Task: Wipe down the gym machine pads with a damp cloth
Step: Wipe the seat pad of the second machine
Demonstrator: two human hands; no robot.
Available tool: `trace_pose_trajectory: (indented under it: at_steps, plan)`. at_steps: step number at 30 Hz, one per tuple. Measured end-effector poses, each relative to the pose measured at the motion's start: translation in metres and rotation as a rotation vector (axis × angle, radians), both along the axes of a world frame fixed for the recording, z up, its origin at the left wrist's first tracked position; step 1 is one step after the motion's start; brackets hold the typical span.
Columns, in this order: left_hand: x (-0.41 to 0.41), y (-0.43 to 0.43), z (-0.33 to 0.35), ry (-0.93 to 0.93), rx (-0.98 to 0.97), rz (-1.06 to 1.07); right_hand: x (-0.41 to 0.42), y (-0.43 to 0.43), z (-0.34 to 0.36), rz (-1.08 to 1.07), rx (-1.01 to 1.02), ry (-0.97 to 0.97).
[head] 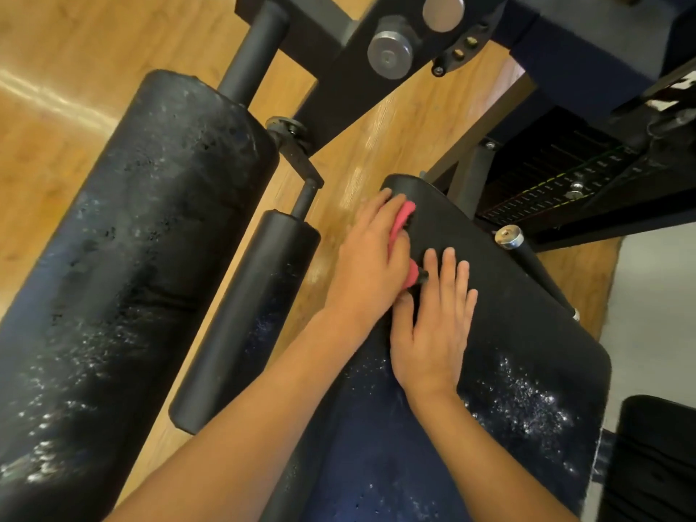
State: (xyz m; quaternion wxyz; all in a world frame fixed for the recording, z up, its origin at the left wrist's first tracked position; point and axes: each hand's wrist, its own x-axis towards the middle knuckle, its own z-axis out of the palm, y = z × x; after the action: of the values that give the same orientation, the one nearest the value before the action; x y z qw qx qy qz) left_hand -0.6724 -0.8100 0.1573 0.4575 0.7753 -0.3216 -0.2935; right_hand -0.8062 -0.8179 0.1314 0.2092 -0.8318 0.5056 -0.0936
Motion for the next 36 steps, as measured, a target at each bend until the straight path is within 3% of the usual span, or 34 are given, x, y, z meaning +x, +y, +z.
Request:
trace_pose_trajectory:
  at_steps: [2, 6, 12, 14, 19, 25, 27, 31, 36]
  plan:
    - [0.011, -0.004, 0.000, -0.019, 0.021, 0.019, 0.000, 0.000, -0.001, -0.004, -0.004, 0.004]
    - [0.035, -0.021, -0.003, -0.098, -0.004, -0.138, 0.001, 0.001, 0.000, -0.007, -0.004, 0.009]
    - [0.061, -0.045, -0.020, -0.068, 0.060, -0.207, 0.003, 0.002, 0.003, -0.012, 0.001, -0.004]
    - [0.062, -0.044, -0.024, 0.022, 0.013, -0.221, 0.003, 0.003, 0.003, -0.010, 0.000, -0.001]
    - [0.072, -0.038, -0.037, 0.512, -0.049, -0.163, 0.003, 0.003, 0.001, -0.011, -0.009, 0.001]
    - [0.067, -0.030, -0.038, 0.596, -0.115, -0.218, 0.003, 0.003, 0.001, -0.007, -0.008, 0.014]
    - [0.062, -0.023, -0.037, 0.493, -0.140, -0.253, 0.003, 0.002, 0.001, -0.011, -0.011, 0.013]
    - [0.054, -0.010, -0.039, 0.137, 0.011, -0.273, 0.003, 0.002, 0.000, -0.005, -0.015, 0.020]
    - [0.046, 0.015, -0.042, -0.117, 0.082, -0.285, 0.001, 0.001, -0.001, 0.002, -0.025, 0.028]
